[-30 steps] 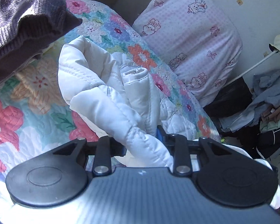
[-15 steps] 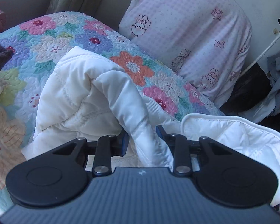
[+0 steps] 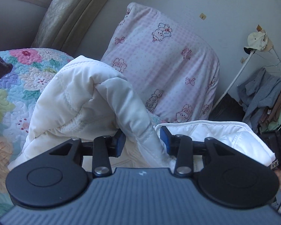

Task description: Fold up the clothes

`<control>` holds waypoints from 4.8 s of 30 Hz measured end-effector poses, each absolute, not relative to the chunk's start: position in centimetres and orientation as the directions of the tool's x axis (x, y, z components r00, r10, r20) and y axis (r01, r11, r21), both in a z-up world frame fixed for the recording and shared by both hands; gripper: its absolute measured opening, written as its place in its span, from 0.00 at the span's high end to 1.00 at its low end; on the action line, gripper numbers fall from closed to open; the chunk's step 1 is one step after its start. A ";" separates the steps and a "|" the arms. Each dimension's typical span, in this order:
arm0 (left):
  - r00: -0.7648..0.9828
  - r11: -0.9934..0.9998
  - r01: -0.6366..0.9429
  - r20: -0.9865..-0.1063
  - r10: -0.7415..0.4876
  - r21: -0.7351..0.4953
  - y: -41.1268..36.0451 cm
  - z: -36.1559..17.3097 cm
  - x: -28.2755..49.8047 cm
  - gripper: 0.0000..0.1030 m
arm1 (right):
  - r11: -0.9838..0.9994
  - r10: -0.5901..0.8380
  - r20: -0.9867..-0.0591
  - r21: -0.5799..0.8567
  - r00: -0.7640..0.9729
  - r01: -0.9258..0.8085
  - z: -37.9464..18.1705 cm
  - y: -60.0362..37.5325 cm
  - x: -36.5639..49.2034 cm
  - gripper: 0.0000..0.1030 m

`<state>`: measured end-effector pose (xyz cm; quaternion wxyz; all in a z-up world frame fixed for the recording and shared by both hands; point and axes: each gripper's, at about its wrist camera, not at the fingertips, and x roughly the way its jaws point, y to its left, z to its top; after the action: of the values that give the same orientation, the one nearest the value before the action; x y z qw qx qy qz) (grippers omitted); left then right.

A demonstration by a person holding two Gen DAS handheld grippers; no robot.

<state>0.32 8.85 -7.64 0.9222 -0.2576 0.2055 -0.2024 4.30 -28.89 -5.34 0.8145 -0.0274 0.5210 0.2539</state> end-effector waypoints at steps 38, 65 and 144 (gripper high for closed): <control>0.674 0.889 0.084 -0.632 -0.384 -0.451 7.2 -15.4 9.7 0.48 | 0.991 -0.054 -0.562 -0.132 0.825 -0.025 -3.1 -24.6 6.0 0.32; 0.634 0.825 0.075 -0.611 -0.473 -0.560 11.7 -15.6 9.7 0.48 | 0.987 0.117 -0.723 0.159 0.681 -0.001 -7.1 -22.6 5.4 0.18; 0.605 0.841 0.189 -0.614 -0.507 -0.507 13.0 -13.6 5.0 0.35 | 0.921 0.141 -0.634 0.366 0.761 0.135 -12.8 -40.6 -2.6 0.57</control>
<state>4.96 12.95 -13.62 0.8733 -0.1998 0.3971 -0.1993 -2.56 -40.64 -12.79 0.9169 0.1990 0.3459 0.0016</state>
